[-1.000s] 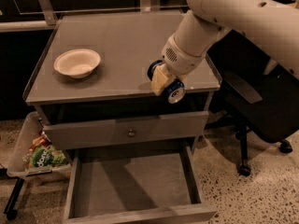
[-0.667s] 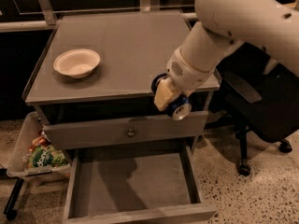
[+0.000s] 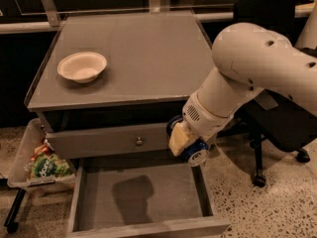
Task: Place pepsi can into middle drawer
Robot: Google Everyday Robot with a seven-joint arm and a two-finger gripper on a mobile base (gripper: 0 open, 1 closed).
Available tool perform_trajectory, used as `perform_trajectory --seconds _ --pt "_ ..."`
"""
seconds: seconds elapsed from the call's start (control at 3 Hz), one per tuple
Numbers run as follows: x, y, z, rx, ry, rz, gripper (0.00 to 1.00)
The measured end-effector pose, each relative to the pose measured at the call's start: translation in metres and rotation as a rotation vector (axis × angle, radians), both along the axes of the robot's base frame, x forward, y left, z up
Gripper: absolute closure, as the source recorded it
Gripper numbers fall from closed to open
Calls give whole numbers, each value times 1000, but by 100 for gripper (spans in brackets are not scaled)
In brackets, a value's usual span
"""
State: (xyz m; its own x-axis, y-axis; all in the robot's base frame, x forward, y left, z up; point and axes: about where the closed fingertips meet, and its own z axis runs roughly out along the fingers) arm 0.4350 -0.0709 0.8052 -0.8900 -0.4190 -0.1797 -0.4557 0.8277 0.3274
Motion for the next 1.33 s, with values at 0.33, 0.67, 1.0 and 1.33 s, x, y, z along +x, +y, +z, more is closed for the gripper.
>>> perform_trajectory --seconds 0.33,0.67,1.0,1.33 --pt "0 0 1 1 -1 0 100" --pt "-12 14 -39 35 62 -2 100" --pt "-24 39 -111 113 158 -39 100" --pt "-20 61 -187 191 241 -97 100"
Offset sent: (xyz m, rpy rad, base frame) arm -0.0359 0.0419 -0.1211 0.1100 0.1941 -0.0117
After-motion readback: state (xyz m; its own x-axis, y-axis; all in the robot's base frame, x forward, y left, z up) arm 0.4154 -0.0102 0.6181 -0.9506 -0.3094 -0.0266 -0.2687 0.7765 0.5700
